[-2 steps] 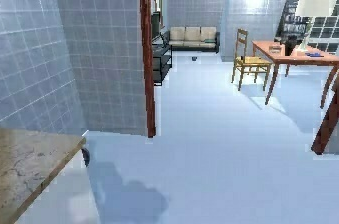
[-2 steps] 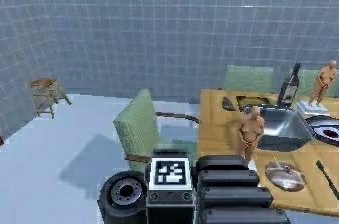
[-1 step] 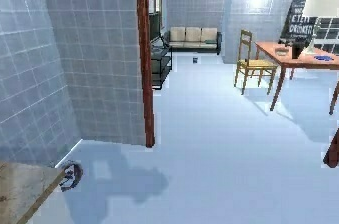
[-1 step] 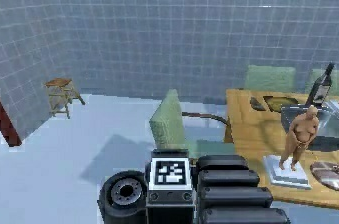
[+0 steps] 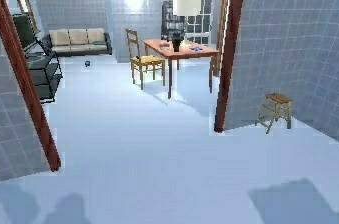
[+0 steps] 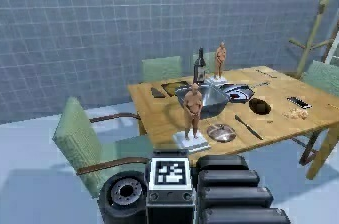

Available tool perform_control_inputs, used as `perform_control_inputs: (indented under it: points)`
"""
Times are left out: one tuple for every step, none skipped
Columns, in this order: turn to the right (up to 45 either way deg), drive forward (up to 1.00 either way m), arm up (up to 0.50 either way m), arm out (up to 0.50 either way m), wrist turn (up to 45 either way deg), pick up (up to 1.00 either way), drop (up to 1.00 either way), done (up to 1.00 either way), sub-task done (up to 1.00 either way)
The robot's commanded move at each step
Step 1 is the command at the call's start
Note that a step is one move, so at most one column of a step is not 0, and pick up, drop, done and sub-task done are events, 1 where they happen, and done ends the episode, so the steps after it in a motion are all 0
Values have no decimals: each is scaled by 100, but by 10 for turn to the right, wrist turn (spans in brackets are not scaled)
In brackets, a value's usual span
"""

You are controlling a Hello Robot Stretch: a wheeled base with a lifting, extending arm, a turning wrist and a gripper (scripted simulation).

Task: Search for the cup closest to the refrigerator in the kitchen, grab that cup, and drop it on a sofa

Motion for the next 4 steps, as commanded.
perform_control_inputs:
  points:
    - [0, 100, 0, 0, 0, 0, 0, 0, 0]
    - [30, 0, 0, 0, 0, 0, 0, 0, 0]
    - [-60, 0, 0, 0, 0, 0, 0, 0, 0]
    - [0, 100, 0, 0, 0, 0, 0, 0, 0]
